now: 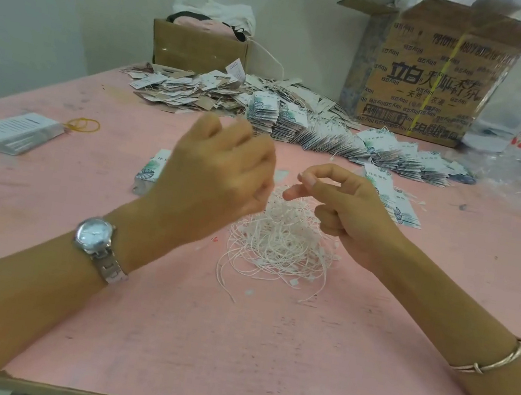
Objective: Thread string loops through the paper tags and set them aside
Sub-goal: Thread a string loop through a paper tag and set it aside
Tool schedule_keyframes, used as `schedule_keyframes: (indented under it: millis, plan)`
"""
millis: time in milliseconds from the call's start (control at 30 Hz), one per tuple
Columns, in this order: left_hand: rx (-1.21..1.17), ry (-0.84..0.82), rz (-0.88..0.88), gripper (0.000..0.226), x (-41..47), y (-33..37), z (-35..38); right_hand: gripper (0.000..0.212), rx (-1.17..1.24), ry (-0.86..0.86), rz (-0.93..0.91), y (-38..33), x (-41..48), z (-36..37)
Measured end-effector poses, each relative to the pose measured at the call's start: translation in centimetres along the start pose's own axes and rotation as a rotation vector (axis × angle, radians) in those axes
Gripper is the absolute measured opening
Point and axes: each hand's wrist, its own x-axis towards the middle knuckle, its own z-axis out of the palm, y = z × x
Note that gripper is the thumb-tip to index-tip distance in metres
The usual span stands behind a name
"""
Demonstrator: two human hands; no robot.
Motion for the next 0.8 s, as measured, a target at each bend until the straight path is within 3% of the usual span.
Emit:
schedule_keyframes:
  millis: [333, 433, 567, 700, 800]
  plan:
    - [-0.074, 0.067, 0.191, 0.025, -0.5, 1.7, 0.8, 0.006, -0.083, 0.138, -0.042, 0.3, 0.1, 0.0]
    - [-0.066, 0.068, 0.151, 0.028, -0.1, 0.7, 0.5, 0.005, -0.061, 0.224, -0.051, 0.3, 0.3, -0.1]
    - [0.083, -0.035, -0.173, 0.031, -0.3, -2.6, 0.6, 0.009, -0.046, 0.277, -0.041, 0.2, 0.5, -0.5]
    - [0.157, -0.522, -0.686, 0.052, -2.5, -6.2, 1.2, 0.007, -0.073, 0.258, -0.033, 0.5, 0.5, -0.4]
    - [-0.039, -0.795, -1.004, 0.067, -4.3, -8.3, 2.0, 0.007, -0.092, 0.237, -0.03, 0.7, 0.6, -0.4]
